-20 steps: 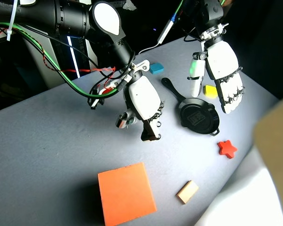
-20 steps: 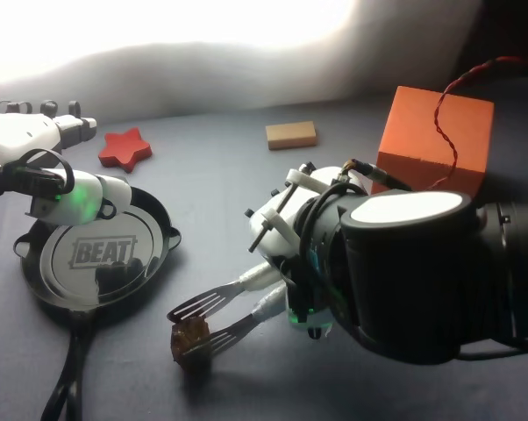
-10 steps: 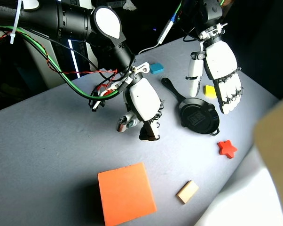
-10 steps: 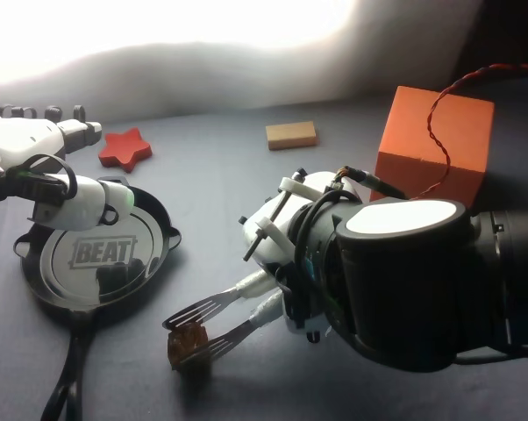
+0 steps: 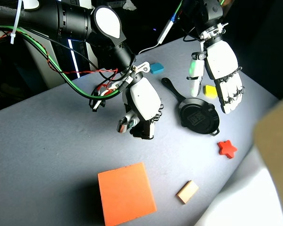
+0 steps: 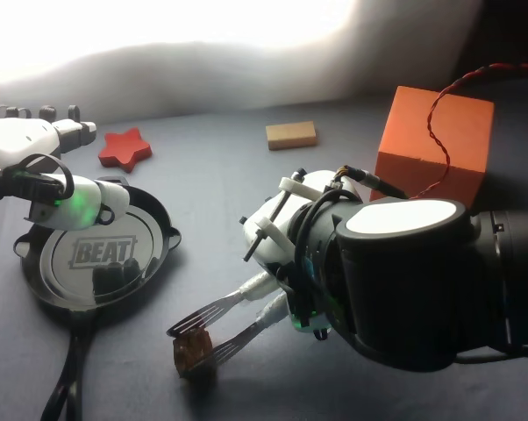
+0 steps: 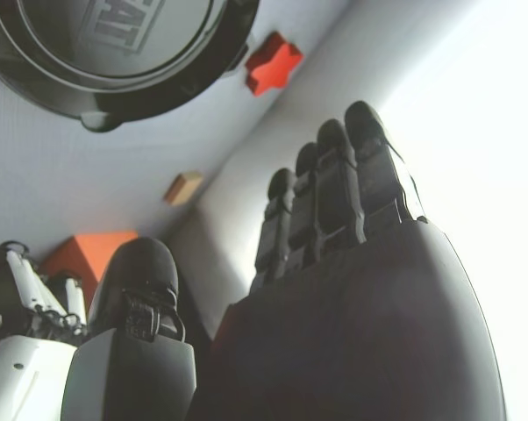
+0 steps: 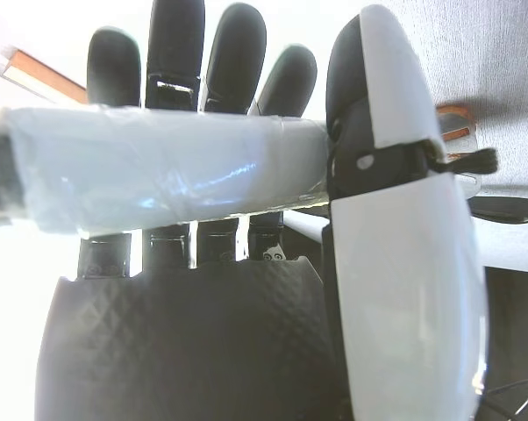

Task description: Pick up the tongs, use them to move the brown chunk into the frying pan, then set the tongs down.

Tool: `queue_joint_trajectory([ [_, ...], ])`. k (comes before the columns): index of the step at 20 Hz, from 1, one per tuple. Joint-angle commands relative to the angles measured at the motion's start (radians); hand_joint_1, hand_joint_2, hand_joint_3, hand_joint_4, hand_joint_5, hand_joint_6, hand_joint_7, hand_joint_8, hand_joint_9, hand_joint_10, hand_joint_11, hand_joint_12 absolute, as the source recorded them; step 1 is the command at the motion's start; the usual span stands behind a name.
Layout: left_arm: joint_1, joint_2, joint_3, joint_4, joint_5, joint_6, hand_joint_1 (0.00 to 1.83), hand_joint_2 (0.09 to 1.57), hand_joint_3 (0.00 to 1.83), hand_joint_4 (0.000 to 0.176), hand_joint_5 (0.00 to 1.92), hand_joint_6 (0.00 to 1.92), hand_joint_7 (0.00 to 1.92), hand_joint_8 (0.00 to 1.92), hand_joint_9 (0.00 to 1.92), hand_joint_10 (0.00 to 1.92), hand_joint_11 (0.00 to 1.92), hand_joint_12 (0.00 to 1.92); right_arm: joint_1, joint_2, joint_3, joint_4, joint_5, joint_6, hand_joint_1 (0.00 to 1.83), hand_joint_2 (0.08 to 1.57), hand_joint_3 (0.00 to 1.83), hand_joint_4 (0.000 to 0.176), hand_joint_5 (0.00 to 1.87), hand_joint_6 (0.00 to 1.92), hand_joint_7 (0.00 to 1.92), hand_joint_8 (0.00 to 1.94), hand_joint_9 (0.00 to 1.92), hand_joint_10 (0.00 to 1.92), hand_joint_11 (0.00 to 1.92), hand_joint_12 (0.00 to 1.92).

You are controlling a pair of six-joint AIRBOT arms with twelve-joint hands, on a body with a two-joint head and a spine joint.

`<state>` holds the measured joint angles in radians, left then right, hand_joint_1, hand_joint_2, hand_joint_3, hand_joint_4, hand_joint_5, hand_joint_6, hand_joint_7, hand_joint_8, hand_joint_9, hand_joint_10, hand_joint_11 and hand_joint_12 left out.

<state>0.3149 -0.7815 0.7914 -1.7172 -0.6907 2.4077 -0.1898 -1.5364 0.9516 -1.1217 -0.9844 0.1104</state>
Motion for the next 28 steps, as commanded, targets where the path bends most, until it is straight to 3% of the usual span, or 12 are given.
queue_joint_trajectory([
  [1, -0.008, 0.009, 0.006, 0.059, -0.027, -0.001, 0.16, 1.31, 0.0, 0.034, 0.06, 0.01, 0.09, 0.0, 0.11, 0.0, 0.0, 0.34, 0.017, 0.002, -0.001, -0.069, 0.003, -0.008, 1.24, 1.09, 0.0, 0.0, 0.98, 1.06, 1.11, 0.77, 1.08, 0.65, 0.59, 1.55],
  [3, -0.008, 0.009, 0.006, 0.059, -0.027, -0.001, 0.17, 1.31, 0.0, 0.032, 0.07, 0.0, 0.09, 0.0, 0.1, 0.0, 0.0, 0.36, 0.016, 0.004, -0.001, -0.069, 0.005, -0.011, 1.25, 1.08, 0.0, 0.0, 0.97, 1.0, 1.16, 0.78, 1.1, 0.87, 0.68, 1.61],
  [7, -0.006, 0.009, 0.006, 0.059, -0.024, -0.001, 0.14, 1.31, 0.0, 0.03, 0.07, 0.01, 0.09, 0.0, 0.11, 0.0, 0.0, 0.39, 0.016, 0.008, -0.001, -0.069, 0.008, -0.02, 1.25, 1.09, 0.0, 0.0, 0.94, 1.03, 1.16, 0.8, 1.1, 0.91, 0.71, 1.61],
  [8, -0.005, 0.009, 0.007, 0.059, -0.024, -0.001, 0.14, 1.31, 0.0, 0.034, 0.06, 0.0, 0.09, 0.0, 0.1, 0.0, 0.0, 0.4, 0.016, 0.009, -0.002, -0.069, 0.008, -0.021, 1.36, 1.09, 0.0, 0.0, 0.89, 1.03, 1.12, 0.77, 0.99, 1.17, 0.71, 1.61],
  [9, -0.005, 0.009, 0.007, 0.059, -0.023, -0.001, 0.11, 1.32, 0.0, 0.033, 0.04, 0.01, 0.07, 0.01, 0.08, 0.01, 0.0, 0.31, 0.016, 0.011, -0.003, -0.069, 0.008, -0.023, 1.38, 1.11, 0.0, 0.0, 0.84, 1.11, 1.06, 0.84, 0.94, 1.27, 0.7, 1.64],
  [15, -0.004, 0.009, 0.007, 0.059, -0.022, -0.001, 0.12, 1.31, 0.0, 0.035, 0.06, 0.0, 0.1, 0.0, 0.11, 0.01, 0.0, 0.42, 0.022, 0.015, -0.011, -0.069, 0.008, -0.028, 1.38, 1.11, 0.0, 0.0, 0.85, 1.11, 1.08, 0.82, 0.93, 1.25, 0.71, 1.62],
  [20, -0.004, 0.009, 0.009, 0.059, -0.023, -0.001, 0.15, 1.31, 0.0, 0.034, 0.07, 0.01, 0.09, 0.0, 0.1, 0.0, 0.0, 0.36, 0.028, 0.023, -0.011, -0.069, 0.017, -0.038, 1.38, 1.1, 0.0, 0.0, 0.87, 1.08, 1.1, 0.78, 0.94, 1.23, 0.73, 1.62],
  [22, -0.004, 0.009, 0.009, 0.06, -0.023, 0.0, 0.12, 1.32, 0.0, 0.03, 0.04, 0.0, 0.06, 0.0, 0.08, 0.0, 0.0, 0.26, 0.031, 0.026, -0.011, -0.069, 0.019, -0.04, 1.38, 1.1, 0.0, 0.0, 0.87, 1.09, 1.11, 0.78, 0.94, 1.22, 0.74, 1.59],
  [26, -0.004, 0.009, 0.01, 0.06, -0.023, 0.003, 0.1, 1.32, 0.0, 0.036, 0.04, 0.0, 0.06, 0.0, 0.07, 0.0, 0.0, 0.24, 0.044, 0.03, -0.011, -0.069, 0.03, -0.041, 1.38, 1.11, 0.0, 0.0, 0.86, 1.09, 1.08, 0.81, 0.94, 1.26, 0.69, 1.65],
  [28, -0.001, 0.009, 0.01, 0.06, -0.023, 0.004, 0.12, 1.32, 0.0, 0.033, 0.05, 0.01, 0.07, 0.01, 0.09, 0.01, 0.0, 0.31, 0.05, 0.03, -0.011, -0.069, 0.035, -0.041, 1.26, 1.1, 0.0, 0.0, 0.91, 1.04, 1.13, 0.88, 1.07, 1.08, 0.69, 1.68],
])
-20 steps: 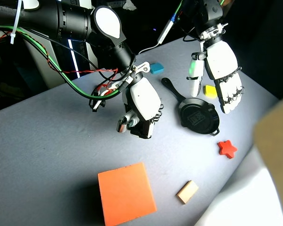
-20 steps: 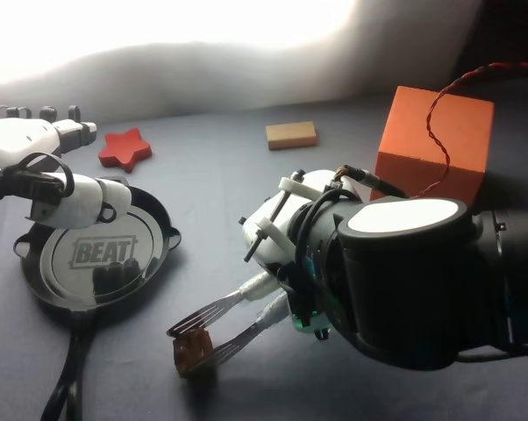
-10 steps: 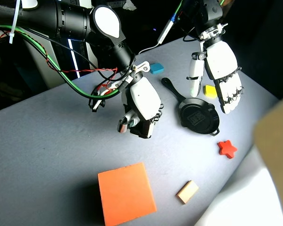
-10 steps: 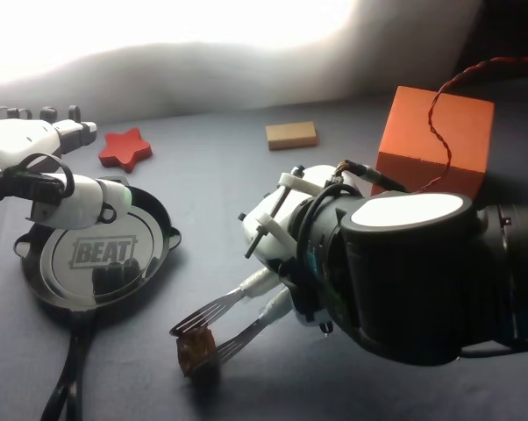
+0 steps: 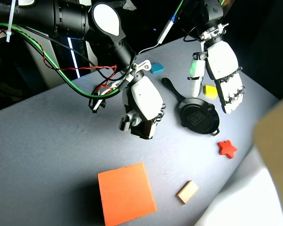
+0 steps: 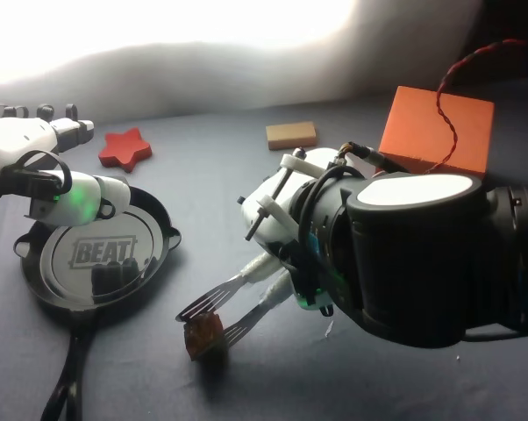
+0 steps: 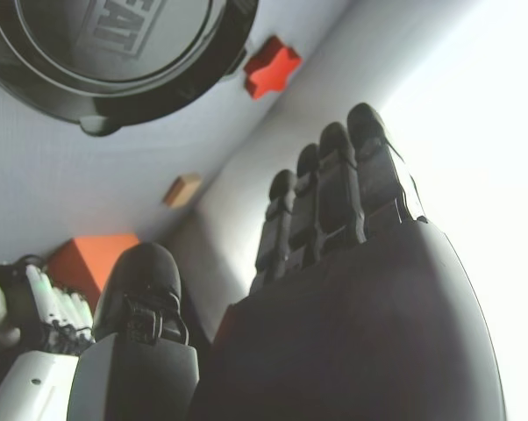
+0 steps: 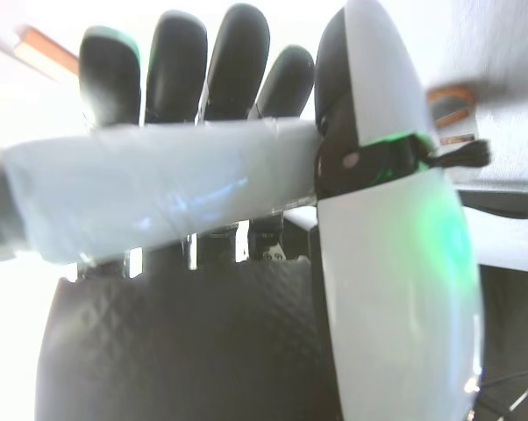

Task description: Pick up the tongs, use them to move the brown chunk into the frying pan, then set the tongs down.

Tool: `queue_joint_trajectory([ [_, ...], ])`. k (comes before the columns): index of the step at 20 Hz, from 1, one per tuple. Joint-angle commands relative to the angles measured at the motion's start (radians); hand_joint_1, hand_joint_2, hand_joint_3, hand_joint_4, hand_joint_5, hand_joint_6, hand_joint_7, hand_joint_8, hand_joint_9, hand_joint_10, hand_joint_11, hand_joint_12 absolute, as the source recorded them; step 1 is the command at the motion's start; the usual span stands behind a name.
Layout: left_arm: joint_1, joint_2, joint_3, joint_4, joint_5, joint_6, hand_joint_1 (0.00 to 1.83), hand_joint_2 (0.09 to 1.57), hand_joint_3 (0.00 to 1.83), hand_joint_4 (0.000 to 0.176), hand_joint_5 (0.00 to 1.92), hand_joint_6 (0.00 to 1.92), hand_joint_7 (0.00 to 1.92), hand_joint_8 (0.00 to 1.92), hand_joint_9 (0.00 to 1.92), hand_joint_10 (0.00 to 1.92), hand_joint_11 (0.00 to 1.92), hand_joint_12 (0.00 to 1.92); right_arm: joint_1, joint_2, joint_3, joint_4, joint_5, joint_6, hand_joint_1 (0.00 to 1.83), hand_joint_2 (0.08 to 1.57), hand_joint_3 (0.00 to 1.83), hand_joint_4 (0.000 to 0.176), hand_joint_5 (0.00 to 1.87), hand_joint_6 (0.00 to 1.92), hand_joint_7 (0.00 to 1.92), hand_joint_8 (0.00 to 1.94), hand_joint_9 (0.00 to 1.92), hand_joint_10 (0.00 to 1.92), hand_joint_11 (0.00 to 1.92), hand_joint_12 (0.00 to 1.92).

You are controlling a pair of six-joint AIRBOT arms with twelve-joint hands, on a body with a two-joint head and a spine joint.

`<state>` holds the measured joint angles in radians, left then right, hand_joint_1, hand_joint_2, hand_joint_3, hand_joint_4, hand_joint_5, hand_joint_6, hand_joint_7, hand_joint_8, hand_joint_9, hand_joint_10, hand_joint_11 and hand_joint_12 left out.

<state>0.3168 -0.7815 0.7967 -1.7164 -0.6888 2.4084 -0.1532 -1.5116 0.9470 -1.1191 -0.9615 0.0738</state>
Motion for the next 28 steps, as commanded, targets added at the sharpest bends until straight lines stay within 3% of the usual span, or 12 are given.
queue_joint_trajectory([
  [1, -0.003, 0.009, 0.005, 0.059, -0.025, 0.006, 0.11, 1.32, 0.0, 0.031, 0.05, 0.01, 0.08, 0.0, 0.09, 0.01, 0.0, 0.33, 0.015, 0.006, -0.007, -0.071, 0.013, -0.004, 1.25, 1.1, 0.0, 0.0, 0.91, 1.03, 1.13, 0.9, 1.09, 1.07, 0.68, 1.68],
  [4, -0.003, 0.009, 0.006, 0.06, -0.025, 0.007, 0.13, 1.32, 0.0, 0.025, 0.07, 0.01, 0.09, 0.0, 0.11, 0.01, 0.0, 0.35, 0.028, 0.009, -0.006, -0.071, 0.023, -0.003, 1.25, 1.1, 0.0, 0.0, 0.9, 1.04, 1.12, 0.92, 1.09, 1.08, 0.69, 1.7],
  [8, -0.004, 0.009, 0.007, 0.061, -0.025, 0.008, 0.09, 1.32, 0.0, 0.036, 0.04, 0.0, 0.09, 0.0, 0.09, 0.0, 0.0, 0.3, 0.05, 0.014, 0.0, -0.071, 0.042, 0.006, 1.25, 1.09, 0.0, 0.0, 0.93, 1.01, 1.14, 0.87, 1.09, 1.06, 0.7, 1.69],
  [13, -0.001, 0.009, 0.009, 0.061, -0.024, 0.011, 0.11, 1.32, 0.0, 0.034, 0.04, 0.0, 0.06, 0.0, 0.07, 0.0, 0.0, 0.29, 0.079, 0.014, 0.042, -0.072, 0.093, 0.02, 1.24, 1.11, 0.0, 0.0, 0.9, 1.06, 1.11, 0.93, 1.07, 1.09, 0.68, 1.71],
  [18, -0.001, 0.009, 0.01, 0.061, -0.023, 0.012, 0.12, 1.31, 0.0, 0.03, 0.06, 0.0, 0.08, 0.0, 0.1, 0.01, 0.0, 0.38, 0.112, -0.017, 0.117, -0.072, 0.144, 0.048, 1.24, 1.1, 0.0, 0.0, 0.91, 1.05, 1.11, 0.92, 1.05, 1.1, 0.68, 1.73],
  [21, -0.002, 0.009, 0.012, 0.061, -0.023, 0.012, 0.13, 1.32, 0.0, 0.028, 0.05, 0.01, 0.06, 0.0, 0.08, 0.01, 0.0, 0.27, 0.113, -0.047, 0.177, -0.072, 0.181, 0.069, 1.25, 1.1, 0.0, 0.0, 0.92, 1.03, 1.13, 0.89, 1.06, 1.09, 0.68, 1.71],
  [23, -0.001, 0.009, 0.022, 0.061, -0.023, 0.013, 0.16, 1.31, 0.0, 0.028, 0.08, 0.01, 0.08, 0.0, 0.09, 0.0, 0.0, 0.34, 0.106, -0.073, 0.223, -0.078, 0.223, 0.082, 1.25, 1.1, 0.0, 0.0, 0.91, 1.04, 1.12, 0.9, 1.05, 1.08, 0.67, 1.72],
  [26, 0.014, 0.009, 0.048, 0.061, -0.023, 0.017, 0.1, 1.32, 0.0, 0.037, 0.03, 0.01, 0.06, 0.0, 0.07, 0.0, 0.0, 0.27, 0.094, -0.101, 0.276, -0.156, 0.302, 0.147, 1.25, 1.1, 0.0, 0.0, 0.92, 1.04, 1.12, 0.89, 1.06, 1.06, 0.67, 1.7],
  [28, 0.023, 0.008, 0.075, 0.061, -0.024, 0.017, 0.14, 1.32, 0.0, 0.032, 0.05, 0.01, 0.07, 0.0, 0.08, 0.0, 0.0, 0.31, 0.089, -0.13, 0.321, -0.156, 0.311, 0.164, 1.24, 1.1, 0.0, 0.0, 0.92, 1.04, 1.12, 0.9, 1.06, 1.08, 0.69, 1.7],
])
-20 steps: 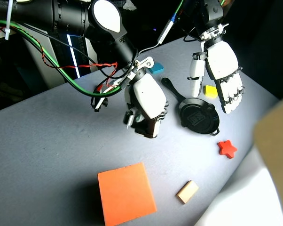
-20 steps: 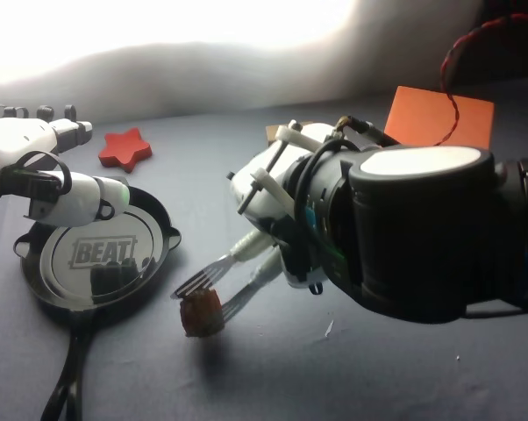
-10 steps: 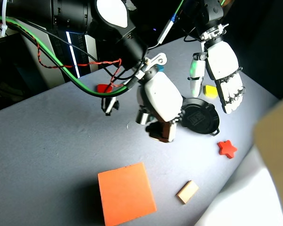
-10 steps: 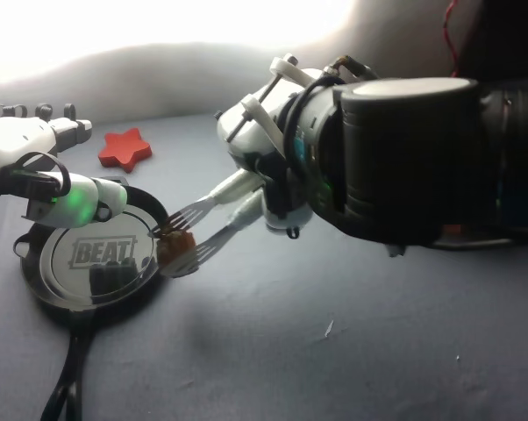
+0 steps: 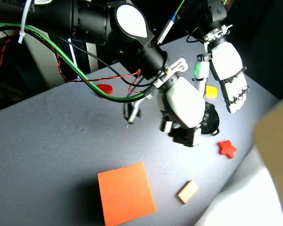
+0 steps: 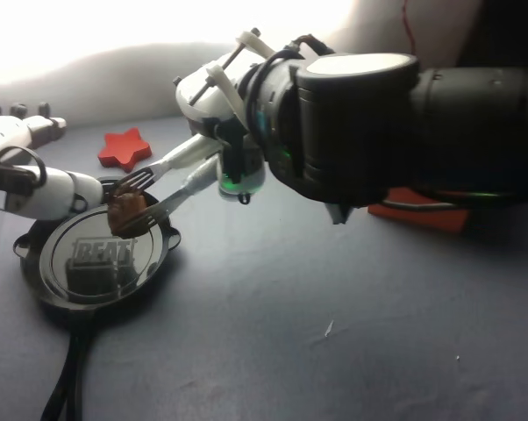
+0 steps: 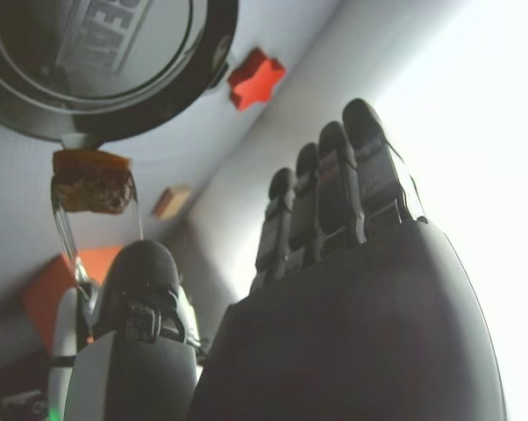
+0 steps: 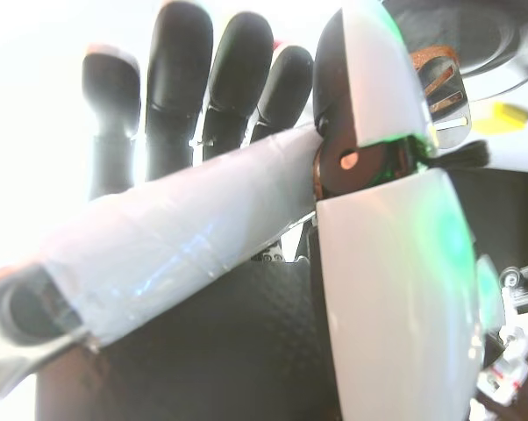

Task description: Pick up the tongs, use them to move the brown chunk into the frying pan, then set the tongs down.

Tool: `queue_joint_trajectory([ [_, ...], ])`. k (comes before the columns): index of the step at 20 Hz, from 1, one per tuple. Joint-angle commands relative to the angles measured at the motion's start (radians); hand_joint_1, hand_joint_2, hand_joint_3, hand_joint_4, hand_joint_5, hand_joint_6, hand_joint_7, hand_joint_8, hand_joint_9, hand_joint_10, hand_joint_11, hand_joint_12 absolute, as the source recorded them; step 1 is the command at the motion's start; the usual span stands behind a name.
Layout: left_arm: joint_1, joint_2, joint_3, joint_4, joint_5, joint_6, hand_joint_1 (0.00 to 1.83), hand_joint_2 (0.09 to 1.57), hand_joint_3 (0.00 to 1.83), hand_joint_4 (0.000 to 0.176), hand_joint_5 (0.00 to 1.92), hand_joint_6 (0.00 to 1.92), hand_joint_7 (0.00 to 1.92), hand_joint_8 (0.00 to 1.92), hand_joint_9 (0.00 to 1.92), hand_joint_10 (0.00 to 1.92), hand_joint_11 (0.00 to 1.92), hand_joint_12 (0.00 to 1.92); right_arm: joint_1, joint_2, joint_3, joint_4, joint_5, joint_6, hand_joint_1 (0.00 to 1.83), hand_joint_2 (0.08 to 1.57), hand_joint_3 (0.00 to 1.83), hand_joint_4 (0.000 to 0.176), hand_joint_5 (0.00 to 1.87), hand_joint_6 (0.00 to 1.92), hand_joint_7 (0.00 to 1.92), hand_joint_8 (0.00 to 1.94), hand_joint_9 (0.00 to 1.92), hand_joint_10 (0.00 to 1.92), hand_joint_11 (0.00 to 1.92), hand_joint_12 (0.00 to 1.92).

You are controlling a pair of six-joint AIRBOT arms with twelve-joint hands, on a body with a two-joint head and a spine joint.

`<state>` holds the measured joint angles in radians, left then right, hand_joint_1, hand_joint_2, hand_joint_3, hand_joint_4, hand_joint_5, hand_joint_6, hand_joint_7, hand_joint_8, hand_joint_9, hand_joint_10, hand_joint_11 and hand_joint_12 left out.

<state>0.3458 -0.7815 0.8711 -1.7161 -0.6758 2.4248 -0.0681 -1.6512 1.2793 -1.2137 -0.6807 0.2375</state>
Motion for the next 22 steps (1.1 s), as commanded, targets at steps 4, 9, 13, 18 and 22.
queue_joint_trajectory([
  [4, 0.001, 0.003, 0.054, 0.061, -0.049, 0.018, 0.1, 1.32, 0.0, 0.029, 0.06, 0.0, 0.08, 0.0, 0.09, 0.0, 0.0, 0.35, -0.024, -0.032, 0.058, -0.062, 0.075, 0.028, 1.25, 1.1, 0.0, 0.0, 0.93, 1.03, 1.13, 0.89, 1.06, 1.08, 0.69, 1.68],
  [9, 0.015, 0.004, 0.087, 0.06, -0.055, 0.018, 0.11, 1.32, 0.0, 0.032, 0.03, 0.0, 0.06, 0.01, 0.07, 0.01, 0.0, 0.29, -0.048, -0.061, 0.098, -0.065, 0.091, 0.044, 1.24, 1.1, 0.0, 0.0, 0.91, 1.05, 1.12, 0.9, 1.06, 1.04, 0.68, 1.68],
  [13, 0.023, 0.005, 0.087, 0.055, -0.054, 0.018, 0.1, 1.32, 0.0, 0.034, 0.04, 0.0, 0.06, 0.0, 0.08, 0.0, 0.0, 0.24, -0.049, -0.063, 0.1, -0.065, 0.106, 0.058, 1.25, 1.1, 0.0, 0.0, 0.92, 1.04, 1.13, 0.88, 1.05, 1.05, 0.68, 1.68],
  [18, 0.029, 0.006, 0.093, 0.056, -0.049, 0.021, 0.07, 1.33, 0.0, 0.025, 0.06, 0.0, 0.06, 0.0, 0.07, 0.0, 0.0, 0.19, -0.061, -0.063, 0.1, -0.065, 0.097, 0.063, 1.23, 1.12, 0.0, 0.0, 0.88, 1.11, 1.07, 0.96, 0.99, 1.03, 0.6, 1.68],
  [22, 0.029, 0.006, 0.089, 0.056, -0.049, 0.022, 0.03, 1.34, 0.0, 0.018, 0.06, 0.0, 0.04, 0.0, 0.05, 0.0, 0.0, 0.15, -0.075, -0.059, 0.1, -0.065, 0.084, 0.079, 1.19, 1.18, 0.01, 0.0, 0.79, 1.28, 0.93, 1.12, 0.9, 0.99, 0.6, 1.58],
])
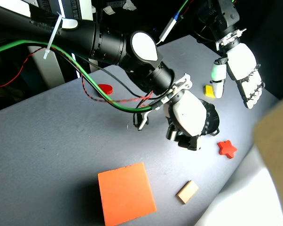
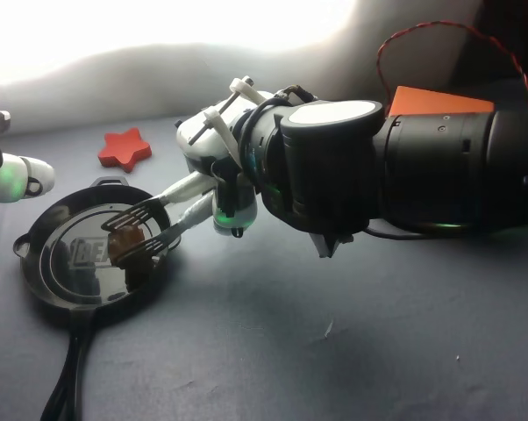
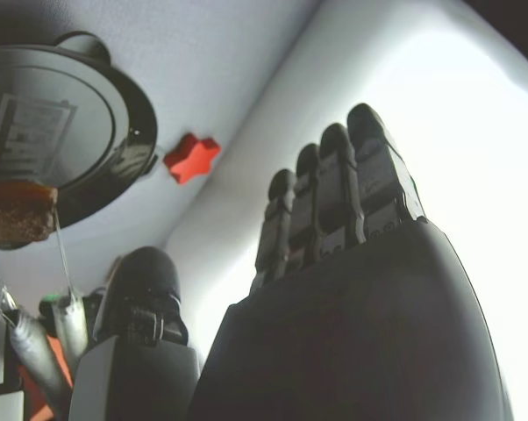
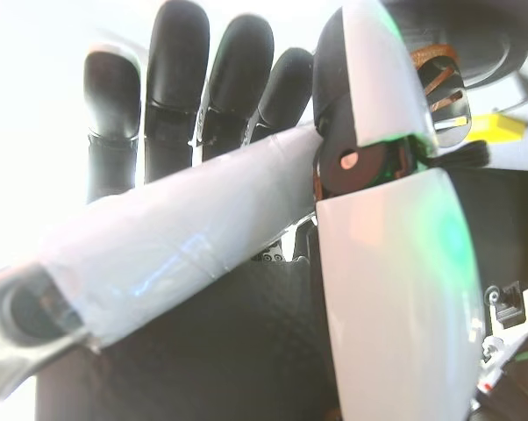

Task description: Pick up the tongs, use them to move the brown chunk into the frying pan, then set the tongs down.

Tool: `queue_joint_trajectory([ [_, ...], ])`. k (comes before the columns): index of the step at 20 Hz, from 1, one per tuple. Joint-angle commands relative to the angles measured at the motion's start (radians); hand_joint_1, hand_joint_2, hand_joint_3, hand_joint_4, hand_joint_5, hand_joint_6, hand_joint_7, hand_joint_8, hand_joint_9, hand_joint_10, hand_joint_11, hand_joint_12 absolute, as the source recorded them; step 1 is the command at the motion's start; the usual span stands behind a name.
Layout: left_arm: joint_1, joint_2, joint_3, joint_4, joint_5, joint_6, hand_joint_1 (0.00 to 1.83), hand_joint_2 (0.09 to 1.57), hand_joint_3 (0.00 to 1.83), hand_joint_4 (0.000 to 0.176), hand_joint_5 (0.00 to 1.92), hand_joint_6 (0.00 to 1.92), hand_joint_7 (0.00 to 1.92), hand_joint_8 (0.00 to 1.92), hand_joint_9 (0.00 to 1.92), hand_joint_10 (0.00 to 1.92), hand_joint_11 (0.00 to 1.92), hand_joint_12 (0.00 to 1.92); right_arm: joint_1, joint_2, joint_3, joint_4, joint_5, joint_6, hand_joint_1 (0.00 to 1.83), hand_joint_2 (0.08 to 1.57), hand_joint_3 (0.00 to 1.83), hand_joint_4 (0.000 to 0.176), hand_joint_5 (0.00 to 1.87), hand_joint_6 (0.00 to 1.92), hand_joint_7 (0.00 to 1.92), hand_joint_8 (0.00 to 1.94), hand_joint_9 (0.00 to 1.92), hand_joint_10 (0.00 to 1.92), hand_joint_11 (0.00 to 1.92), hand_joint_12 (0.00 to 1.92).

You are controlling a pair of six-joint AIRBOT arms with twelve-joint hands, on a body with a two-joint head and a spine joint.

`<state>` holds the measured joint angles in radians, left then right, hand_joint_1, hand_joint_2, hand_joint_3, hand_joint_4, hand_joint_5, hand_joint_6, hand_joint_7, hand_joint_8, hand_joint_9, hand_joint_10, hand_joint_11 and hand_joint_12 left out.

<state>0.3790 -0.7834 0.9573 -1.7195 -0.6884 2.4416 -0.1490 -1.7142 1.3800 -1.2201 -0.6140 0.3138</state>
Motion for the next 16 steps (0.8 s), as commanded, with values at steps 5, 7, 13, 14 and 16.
queue_joint_trajectory([
  [5, -0.004, 0.007, -0.001, 0.059, -0.037, 0.007, 0.07, 1.32, 0.0, 0.013, 0.1, 0.01, 0.08, 0.01, 0.09, 0.01, 0.0, 0.25, 0.009, 0.019, -0.015, -0.058, 0.016, 0.012, 1.1, 1.23, 0.0, 0.0, 0.77, 1.29, 1.03, 0.31, 0.94, 0.57, 0.59, 1.35],
  [7, -0.005, 0.008, -0.004, 0.059, -0.037, 0.007, 0.08, 1.32, 0.0, 0.007, 0.12, 0.01, 0.1, 0.01, 0.1, 0.01, 0.0, 0.31, 0.009, 0.029, -0.03, -0.058, 0.015, 0.012, 1.09, 1.23, 0.0, 0.0, 0.76, 1.31, 1.06, 0.13, 0.94, 0.48, 0.55, 1.35],
  [13, -0.016, 0.007, -0.015, 0.061, -0.037, 0.007, 0.08, 1.32, 0.0, 0.008, 0.12, 0.0, 0.11, 0.0, 0.11, 0.0, 0.0, 0.31, 0.05, 0.068, -0.085, -0.058, 0.011, 0.011, 0.95, 1.14, 0.0, 0.0, 0.75, 0.19, 0.97, 0.0, 0.9, 0.19, 0.4, 1.28],
  [14, -0.017, 0.007, -0.016, 0.061, -0.037, 0.007, 0.07, 1.32, 0.0, 0.009, 0.11, 0.0, 0.11, 0.0, 0.11, 0.0, 0.0, 0.33, 0.061, 0.08, -0.103, -0.058, 0.011, 0.012, 0.95, 1.13, 0.0, 0.0, 0.75, 0.18, 0.96, 0.0, 0.9, 0.18, 0.4, 1.28],
  [16, -0.018, 0.007, -0.018, 0.061, -0.037, 0.007, 0.05, 1.33, 0.0, 0.016, 0.06, 0.0, 0.07, 0.0, 0.08, 0.0, 0.0, 0.27, 0.072, 0.112, -0.148, -0.058, 0.008, 0.01, 0.95, 1.14, 0.0, 0.0, 0.74, 0.17, 0.96, 0.0, 0.9, 0.18, 0.39, 1.29],
])
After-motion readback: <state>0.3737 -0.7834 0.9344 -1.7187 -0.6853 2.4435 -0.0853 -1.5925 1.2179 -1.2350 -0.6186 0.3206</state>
